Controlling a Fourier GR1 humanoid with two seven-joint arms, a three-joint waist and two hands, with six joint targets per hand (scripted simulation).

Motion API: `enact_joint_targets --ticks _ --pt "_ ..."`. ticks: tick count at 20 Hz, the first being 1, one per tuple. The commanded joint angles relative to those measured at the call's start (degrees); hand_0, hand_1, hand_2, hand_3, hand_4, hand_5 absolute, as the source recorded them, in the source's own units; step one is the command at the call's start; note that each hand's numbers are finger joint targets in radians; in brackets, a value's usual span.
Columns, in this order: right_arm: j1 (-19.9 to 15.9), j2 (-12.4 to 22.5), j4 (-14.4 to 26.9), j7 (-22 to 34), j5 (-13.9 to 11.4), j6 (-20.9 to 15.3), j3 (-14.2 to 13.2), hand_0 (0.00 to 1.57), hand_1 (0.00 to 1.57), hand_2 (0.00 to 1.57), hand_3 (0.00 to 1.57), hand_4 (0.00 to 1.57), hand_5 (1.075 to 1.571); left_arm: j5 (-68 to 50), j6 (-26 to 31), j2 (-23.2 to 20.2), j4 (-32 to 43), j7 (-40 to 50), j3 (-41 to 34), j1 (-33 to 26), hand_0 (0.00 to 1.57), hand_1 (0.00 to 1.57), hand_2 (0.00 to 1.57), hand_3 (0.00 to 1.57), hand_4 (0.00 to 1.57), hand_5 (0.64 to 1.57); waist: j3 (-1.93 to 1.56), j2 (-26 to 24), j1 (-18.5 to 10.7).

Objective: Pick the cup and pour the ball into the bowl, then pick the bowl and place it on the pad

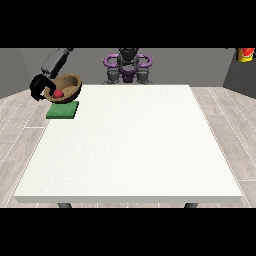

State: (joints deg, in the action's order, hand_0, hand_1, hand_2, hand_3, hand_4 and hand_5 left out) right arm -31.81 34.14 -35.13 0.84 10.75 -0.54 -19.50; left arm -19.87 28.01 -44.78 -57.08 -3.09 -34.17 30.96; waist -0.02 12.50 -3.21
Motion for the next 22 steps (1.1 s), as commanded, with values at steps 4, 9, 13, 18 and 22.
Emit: enact_joint_targets --ticks 4,9,13,18,22 --pt "-0.69 2.57 4.68 -0.40 1.12 -3.46 -3.62 1.57 1.57 1.57 1.16 0.19 1.557 -1.79 0.90 -1.66 -1.44 0.00 -0.30 0.05 0.00 0.00 0.00 0.00 1.19 1.561 -0.03 1.59 -1.44" --pt "-3.12 6.57 4.46 1.39 1.31 -4.54 -4.79 1.54 1.54 1.44 0.88 0.00 1.553 -0.92 0.15 -1.90 -0.15 -2.71 -0.27 -0.36 0.00 0.00 0.00 0.00 1.19 1.562 0.00 2.65 -0.75" --pt "-3.99 2.93 3.56 -0.44 2.08 -5.82 -4.64 1.45 1.45 1.39 0.80 0.00 1.536 -2.76 1.02 -5.17 3.65 -0.89 -1.40 1.79 0.00 0.00 0.00 0.00 1.19 1.562 0.01 2.56 0.43" --pt "-5.08 1.19 3.59 -0.64 2.83 -7.19 -4.90 1.43 1.43 1.38 0.67 0.00 1.534 -1.26 2.20 -4.35 4.23 -3.91 -0.30 -1.29 0.00 0.00 0.00 0.00 1.19 1.565 0.01 2.24 -1.33" --pt "-6.42 3.94 4.05 -1.68 0.43 -6.71 -3.26 0.93 0.93 1.10 1.04 0.16 1.509 -1.71 1.74 -5.84 4.34 -5.12 -0.74 0.80 0.00 0.00 0.00 0.00 1.19 1.567 0.00 5.76 -1.43"
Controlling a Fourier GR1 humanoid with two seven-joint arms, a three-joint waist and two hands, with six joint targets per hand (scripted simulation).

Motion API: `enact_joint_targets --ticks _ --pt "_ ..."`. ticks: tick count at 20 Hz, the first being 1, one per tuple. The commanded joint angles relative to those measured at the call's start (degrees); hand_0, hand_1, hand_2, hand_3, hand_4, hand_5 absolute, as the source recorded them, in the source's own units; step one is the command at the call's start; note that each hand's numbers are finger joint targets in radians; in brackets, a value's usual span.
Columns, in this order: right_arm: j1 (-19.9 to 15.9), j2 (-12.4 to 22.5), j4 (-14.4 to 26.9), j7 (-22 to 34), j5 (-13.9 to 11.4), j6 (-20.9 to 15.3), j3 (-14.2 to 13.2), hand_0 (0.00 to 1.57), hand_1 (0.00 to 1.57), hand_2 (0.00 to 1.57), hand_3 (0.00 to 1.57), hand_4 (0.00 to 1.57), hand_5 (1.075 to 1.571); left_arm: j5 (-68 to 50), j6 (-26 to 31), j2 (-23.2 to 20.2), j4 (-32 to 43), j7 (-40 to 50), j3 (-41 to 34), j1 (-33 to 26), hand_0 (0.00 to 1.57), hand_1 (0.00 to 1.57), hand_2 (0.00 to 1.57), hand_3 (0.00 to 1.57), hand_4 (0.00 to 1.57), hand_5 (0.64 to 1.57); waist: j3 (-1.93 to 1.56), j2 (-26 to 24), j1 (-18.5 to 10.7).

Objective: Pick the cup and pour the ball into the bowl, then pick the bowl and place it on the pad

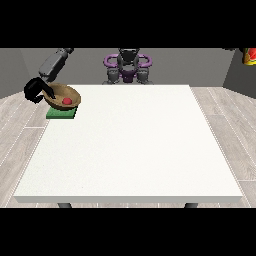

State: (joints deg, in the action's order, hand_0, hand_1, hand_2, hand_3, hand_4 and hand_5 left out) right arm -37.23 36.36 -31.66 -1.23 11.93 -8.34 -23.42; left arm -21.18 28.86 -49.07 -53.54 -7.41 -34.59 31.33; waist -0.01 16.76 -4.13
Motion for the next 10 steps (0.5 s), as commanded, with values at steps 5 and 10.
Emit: enact_joint_targets --ticks 5,10 --pt "0.32 -0.06 2.41 -0.32 -3.86 3.50 4.31 0.00 0.00 0.00 0.00 0.00 1.410 -0.89 -0.07 0.01 -2.45 1.00 0.95 -0.28 0.00 0.00 0.00 0.00 1.21 1.569 -0.03 -0.72 -2.24" --pt "-3.67 3.15 2.21 7.39 -4.92 4.91 5.61 0.00 0.00 0.00 0.00 0.00 1.400 0.05 -3.50 4.09 -4.27 3.87 4.29 -0.37 0.00 0.00 0.00 0.00 1.19 1.569 0.02 -5.66 -0.89"
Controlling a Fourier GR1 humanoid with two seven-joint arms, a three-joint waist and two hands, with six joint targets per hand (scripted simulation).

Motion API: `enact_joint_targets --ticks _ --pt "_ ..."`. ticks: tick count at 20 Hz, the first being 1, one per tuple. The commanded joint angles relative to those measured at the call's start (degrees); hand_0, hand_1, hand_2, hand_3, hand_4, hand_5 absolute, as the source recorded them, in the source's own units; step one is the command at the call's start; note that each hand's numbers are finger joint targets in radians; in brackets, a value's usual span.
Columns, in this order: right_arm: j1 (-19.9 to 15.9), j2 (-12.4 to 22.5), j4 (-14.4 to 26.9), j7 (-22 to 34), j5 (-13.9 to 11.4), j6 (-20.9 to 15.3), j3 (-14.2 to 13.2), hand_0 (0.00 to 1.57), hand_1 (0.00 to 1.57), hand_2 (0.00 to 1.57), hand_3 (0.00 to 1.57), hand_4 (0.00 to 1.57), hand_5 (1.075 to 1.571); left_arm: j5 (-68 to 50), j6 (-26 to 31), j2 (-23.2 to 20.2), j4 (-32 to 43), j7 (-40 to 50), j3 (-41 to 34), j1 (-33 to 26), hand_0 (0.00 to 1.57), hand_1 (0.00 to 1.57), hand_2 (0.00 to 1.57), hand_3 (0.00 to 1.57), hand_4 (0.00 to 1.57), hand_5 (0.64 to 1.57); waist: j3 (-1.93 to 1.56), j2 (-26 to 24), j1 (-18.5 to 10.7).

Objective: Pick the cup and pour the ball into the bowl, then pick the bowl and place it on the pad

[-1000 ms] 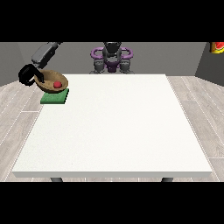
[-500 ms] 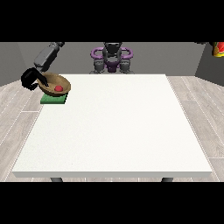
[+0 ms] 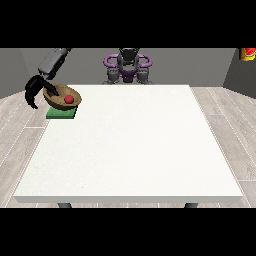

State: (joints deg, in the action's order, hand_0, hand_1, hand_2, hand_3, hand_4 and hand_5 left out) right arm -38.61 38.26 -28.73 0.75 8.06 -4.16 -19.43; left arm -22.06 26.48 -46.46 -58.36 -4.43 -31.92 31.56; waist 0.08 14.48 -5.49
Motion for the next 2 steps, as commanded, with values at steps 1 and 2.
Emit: enact_joint_targets --ticks 1,2 --pt "-0.59 2.79 -1.83 4.42 -0.96 3.05 1.63 0.00 0.00 0.00 0.00 0.00 1.383 1.29 -0.10 0.44 3.08 -2.06 0.00 -2.18 0.00 0.00 0.00 0.00 1.19 1.569 -0.04 -3.55 1.81" --pt "-2.09 3.63 -2.72 7.37 -1.48 3.75 2.64 0.00 0.00 0.00 0.00 0.20 1.375 3.38 -2.31 4.22 1.37 -1.72 2.71 -3.72 0.00 0.00 0.00 0.00 1.19 1.569 0.00 -7.67 2.40"
